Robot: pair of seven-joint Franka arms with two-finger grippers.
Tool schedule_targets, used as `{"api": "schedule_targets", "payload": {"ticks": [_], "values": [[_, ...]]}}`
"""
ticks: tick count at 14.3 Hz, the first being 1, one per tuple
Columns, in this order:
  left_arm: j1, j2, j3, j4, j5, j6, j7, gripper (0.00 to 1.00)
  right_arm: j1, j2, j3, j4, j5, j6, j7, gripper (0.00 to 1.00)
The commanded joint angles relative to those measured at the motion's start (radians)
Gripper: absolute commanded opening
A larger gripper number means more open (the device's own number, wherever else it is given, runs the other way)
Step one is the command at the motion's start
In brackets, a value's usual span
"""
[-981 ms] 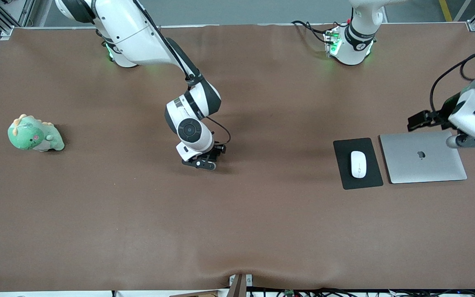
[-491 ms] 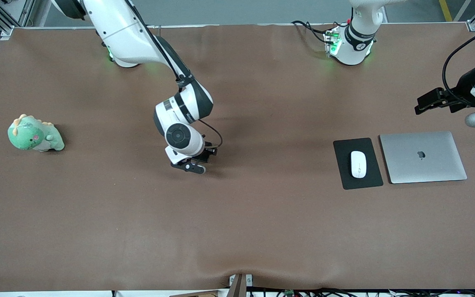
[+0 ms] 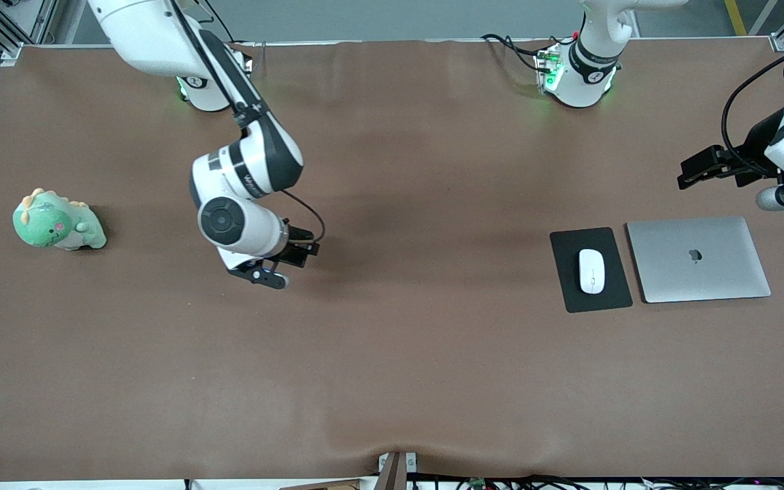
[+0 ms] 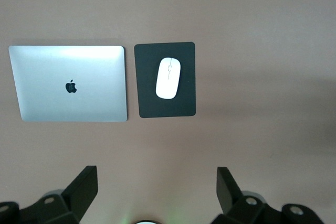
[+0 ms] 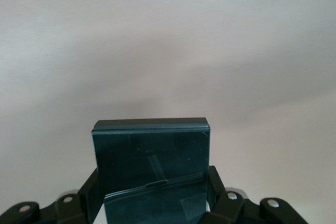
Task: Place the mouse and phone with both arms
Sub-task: 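Carry the black phone with the right gripper toward the green plush toy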
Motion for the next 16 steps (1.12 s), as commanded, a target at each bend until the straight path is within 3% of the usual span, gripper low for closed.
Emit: {"api": "schedule_targets", "payload": {"ticks": [1, 7, 10, 14, 16], "values": [[-0.009, -0.005, 0.025, 0.003, -0.015, 0.006, 0.011, 1.00, -0.090, -0.127, 0.012, -0.150, 0.003, 0.010, -0.106, 0.00], [-0.009, -0.005, 0.019, 0.003, 0.030, 0.030, 0.049, 1.00, -0.214, -0.210, -0.004, -0.305, -0.052, 0.070, -0.284, 0.00], [-0.008, -0.008, 0.021, 0.009, 0.025, 0.030, 0.074, 1.00, -0.245, -0.211, -0.092, -0.335, -0.059, 0.073, -0.435, 0.00], [-0.008, -0.006, 0.019, 0.006, 0.027, 0.030, 0.074, 1.00, -0.248, -0.201, -0.221, -0.406, -0.059, 0.178, -0.639, 0.00], [-0.008, -0.006, 0.021, 0.008, 0.027, 0.030, 0.074, 1.00, -0.254, -0.196, -0.249, -0.447, -0.059, 0.224, -0.690, 0.00]]}}
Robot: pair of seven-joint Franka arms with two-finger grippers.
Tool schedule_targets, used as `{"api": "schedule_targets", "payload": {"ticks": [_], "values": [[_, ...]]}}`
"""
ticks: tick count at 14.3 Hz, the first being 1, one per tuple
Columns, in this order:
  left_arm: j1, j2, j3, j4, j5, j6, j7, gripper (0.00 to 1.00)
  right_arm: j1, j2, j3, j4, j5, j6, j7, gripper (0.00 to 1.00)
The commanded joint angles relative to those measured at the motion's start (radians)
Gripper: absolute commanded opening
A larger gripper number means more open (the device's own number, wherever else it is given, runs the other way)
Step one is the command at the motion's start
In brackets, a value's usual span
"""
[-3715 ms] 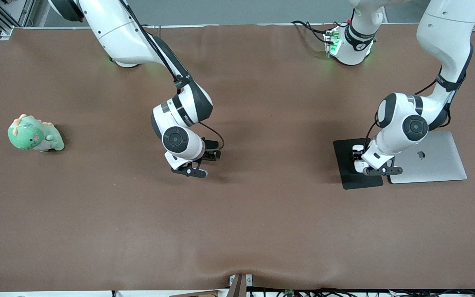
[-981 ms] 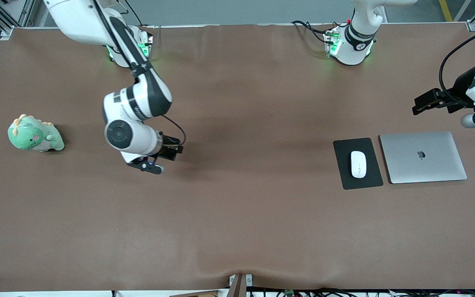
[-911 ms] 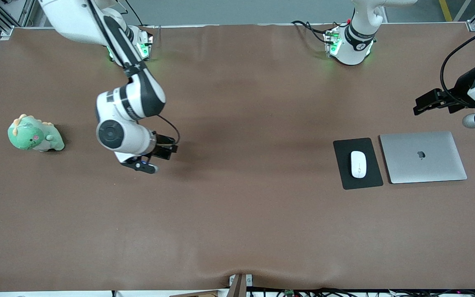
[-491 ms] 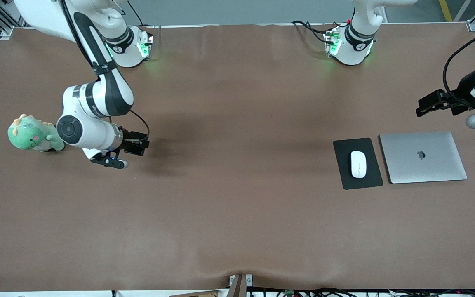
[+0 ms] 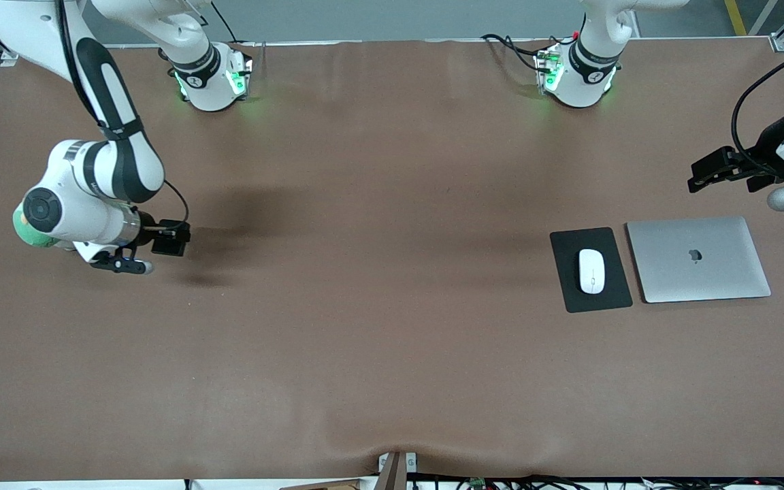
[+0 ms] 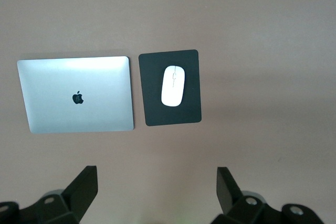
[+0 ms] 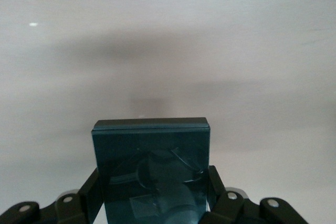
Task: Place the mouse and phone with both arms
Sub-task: 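Carry the black phone with the right gripper toward the green plush toy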
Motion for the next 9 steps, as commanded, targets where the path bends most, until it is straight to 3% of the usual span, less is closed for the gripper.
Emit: {"api": "schedule_targets", "payload": {"ticks": [1, 4, 9], "values": [[-0.004, -0.006, 0.004, 0.006, 0.018, 0.004, 0.016, 1.00, -0.012, -0.030, -0.017, -0.097, -0.009, 0.091, -0.059, 0.00], [-0.005, -0.005, 0.003, 0.006, 0.021, 0.015, 0.016, 1.00, -0.064, 0.009, -0.015, -0.144, -0.009, 0.207, -0.134, 0.00], [-0.007, -0.005, 0.003, 0.002, 0.044, 0.017, 0.064, 1.00, -0.093, 0.072, -0.015, -0.144, -0.009, 0.259, -0.188, 0.00]]}}
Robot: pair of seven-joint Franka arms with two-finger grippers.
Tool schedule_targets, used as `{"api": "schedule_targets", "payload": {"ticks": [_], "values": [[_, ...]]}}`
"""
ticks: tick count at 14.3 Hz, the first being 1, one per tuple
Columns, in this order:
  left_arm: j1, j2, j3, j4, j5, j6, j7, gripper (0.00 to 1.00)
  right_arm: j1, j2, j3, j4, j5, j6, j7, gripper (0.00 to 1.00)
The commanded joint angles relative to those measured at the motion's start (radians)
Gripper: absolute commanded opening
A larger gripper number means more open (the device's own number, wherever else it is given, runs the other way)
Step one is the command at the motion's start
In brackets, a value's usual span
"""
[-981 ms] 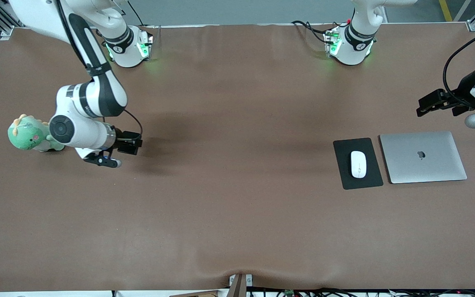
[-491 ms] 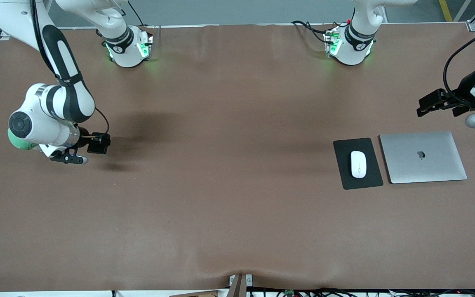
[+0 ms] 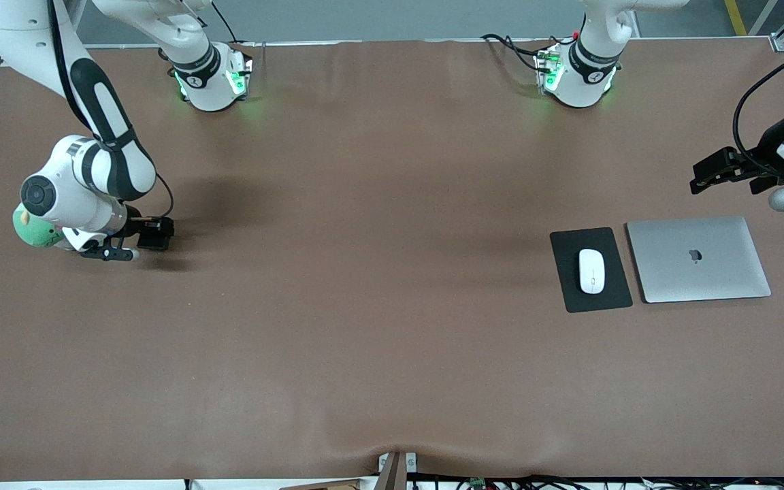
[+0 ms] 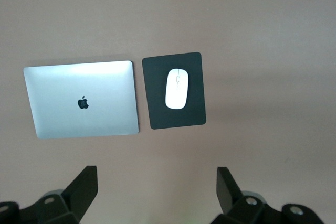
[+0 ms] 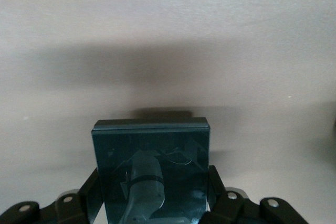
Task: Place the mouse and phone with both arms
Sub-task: 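Carry the black phone with the right gripper toward the green plush toy, then lower the phone beside the plush toy and open the right gripper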
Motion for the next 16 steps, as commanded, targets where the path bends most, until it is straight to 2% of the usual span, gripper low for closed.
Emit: {"api": "schedule_targets", "payload": {"ticks": [1, 3, 4, 5, 6, 9, 11, 14, 16], "values": [[-0.007, -0.005, 0.003, 0.002, 0.024, 0.005, 0.029, 1.00, -0.004, 0.012, 0.011, -0.008, -0.007, 0.024, -0.016, 0.00], [-0.008, -0.005, 0.003, 0.002, 0.025, 0.004, 0.029, 1.00, 0.000, 0.031, 0.011, -0.007, -0.005, 0.027, -0.016, 0.02], [-0.008, -0.005, 0.003, 0.002, 0.025, 0.004, 0.029, 1.00, 0.000, 0.032, 0.011, -0.004, -0.005, 0.025, -0.016, 0.30], [-0.008, -0.005, 0.003, 0.002, 0.025, 0.004, 0.029, 1.00, 0.002, 0.032, 0.012, -0.002, -0.005, 0.024, -0.015, 0.97], [-0.008, -0.005, 0.003, 0.002, 0.025, 0.004, 0.029, 1.00, 0.003, 0.031, 0.012, 0.004, -0.004, 0.013, -0.013, 1.00], [-0.007, -0.003, 0.003, 0.002, 0.025, 0.004, 0.029, 1.00, 0.000, 0.028, 0.012, 0.058, -0.005, -0.033, -0.013, 1.00], [-0.007, -0.003, 0.003, 0.002, 0.025, 0.004, 0.029, 1.00, -0.001, 0.028, 0.012, 0.155, -0.004, -0.169, -0.013, 1.00], [-0.005, -0.003, 0.003, 0.003, 0.024, 0.004, 0.029, 1.00, -0.008, 0.025, 0.012, 0.336, -0.004, -0.451, -0.032, 1.00], [-0.005, -0.003, 0.003, 0.005, 0.024, 0.004, 0.029, 1.00, -0.009, 0.023, 0.011, 0.427, -0.005, -0.553, -0.035, 1.00]]}}
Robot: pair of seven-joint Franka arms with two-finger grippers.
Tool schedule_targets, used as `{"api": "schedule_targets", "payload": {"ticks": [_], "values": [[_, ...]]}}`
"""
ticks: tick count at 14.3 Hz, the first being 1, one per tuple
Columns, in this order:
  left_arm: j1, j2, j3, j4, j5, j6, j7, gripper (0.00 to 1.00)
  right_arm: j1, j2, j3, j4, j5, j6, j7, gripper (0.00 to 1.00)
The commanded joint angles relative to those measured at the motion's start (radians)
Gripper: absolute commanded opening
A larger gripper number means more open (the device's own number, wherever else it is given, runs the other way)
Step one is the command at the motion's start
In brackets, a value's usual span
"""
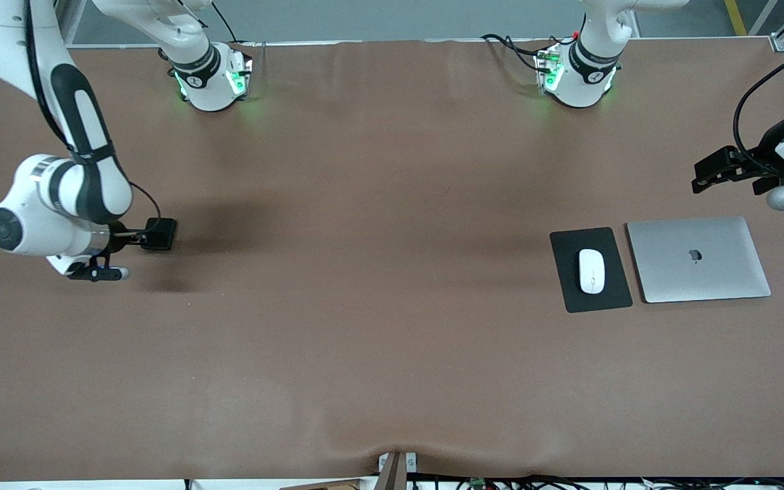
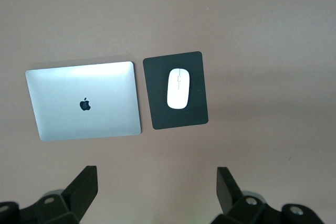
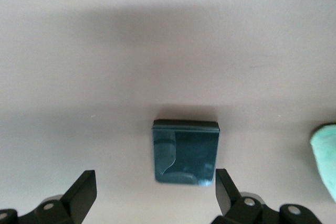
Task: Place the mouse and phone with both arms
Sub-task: 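Lower the phone beside the plush toy and open the right gripper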
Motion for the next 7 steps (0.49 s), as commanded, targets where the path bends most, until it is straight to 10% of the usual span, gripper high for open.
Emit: {"api": "schedule_targets", "payload": {"ticks": [1, 7], "values": [[-0.004, -0.003, 0.003, 0.005, 0.021, 0.004, 0.017, 1.00, -0.019, -0.006, 0.003, 0.114, -0.006, -0.115, -0.025, 1.00], [-0.004, -0.003, 0.003, 0.007, 0.021, 0.004, 0.019, 1.00, -0.048, -0.047, 0.005, 0.409, -0.005, -0.455, -0.075, 1.00]]}}
